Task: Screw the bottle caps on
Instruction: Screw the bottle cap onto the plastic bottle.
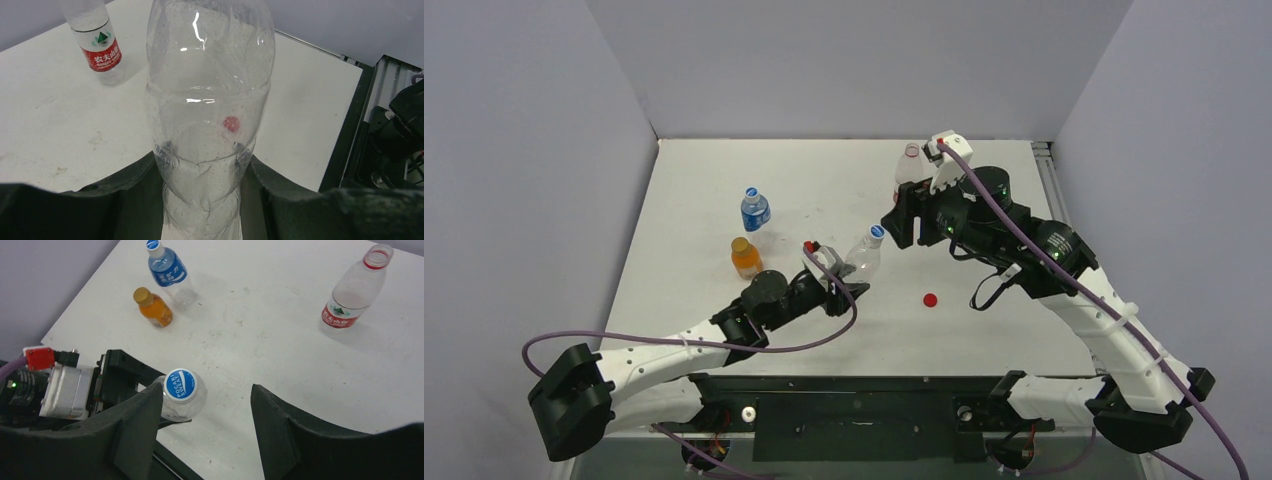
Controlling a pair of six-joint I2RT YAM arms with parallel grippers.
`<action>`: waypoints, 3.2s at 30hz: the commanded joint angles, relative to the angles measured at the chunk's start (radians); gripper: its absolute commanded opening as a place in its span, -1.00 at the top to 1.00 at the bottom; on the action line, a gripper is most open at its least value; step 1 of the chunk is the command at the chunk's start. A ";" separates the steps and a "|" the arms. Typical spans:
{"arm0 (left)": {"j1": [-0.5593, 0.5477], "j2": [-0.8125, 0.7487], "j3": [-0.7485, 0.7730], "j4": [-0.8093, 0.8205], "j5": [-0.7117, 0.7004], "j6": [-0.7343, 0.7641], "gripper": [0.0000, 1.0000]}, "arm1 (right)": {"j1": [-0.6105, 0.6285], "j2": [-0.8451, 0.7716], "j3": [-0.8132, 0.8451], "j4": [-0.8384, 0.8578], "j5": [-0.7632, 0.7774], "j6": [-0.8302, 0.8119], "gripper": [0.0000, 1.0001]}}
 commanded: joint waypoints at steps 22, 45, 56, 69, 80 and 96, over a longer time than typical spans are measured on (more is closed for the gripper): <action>0.013 0.014 0.061 -0.005 0.125 -0.086 1.00 | -0.006 -0.014 -0.121 0.114 -0.231 -0.104 -0.11; 0.018 0.024 0.062 0.013 0.139 -0.096 1.00 | -0.006 0.020 -0.104 0.100 -0.229 -0.097 0.22; 0.021 0.013 0.059 0.026 0.138 -0.099 1.00 | -0.012 0.027 -0.115 0.099 -0.256 -0.073 0.72; 0.015 -0.039 0.074 0.046 0.146 -0.071 1.00 | -0.164 0.025 -0.158 0.129 -0.525 0.028 0.85; -0.012 -0.023 0.115 0.016 -0.022 0.029 1.00 | -0.163 0.083 -0.131 0.050 -0.482 0.089 0.92; -0.071 0.124 0.191 0.166 -0.510 0.238 1.00 | -0.088 0.172 -0.057 -0.060 -0.169 0.374 0.96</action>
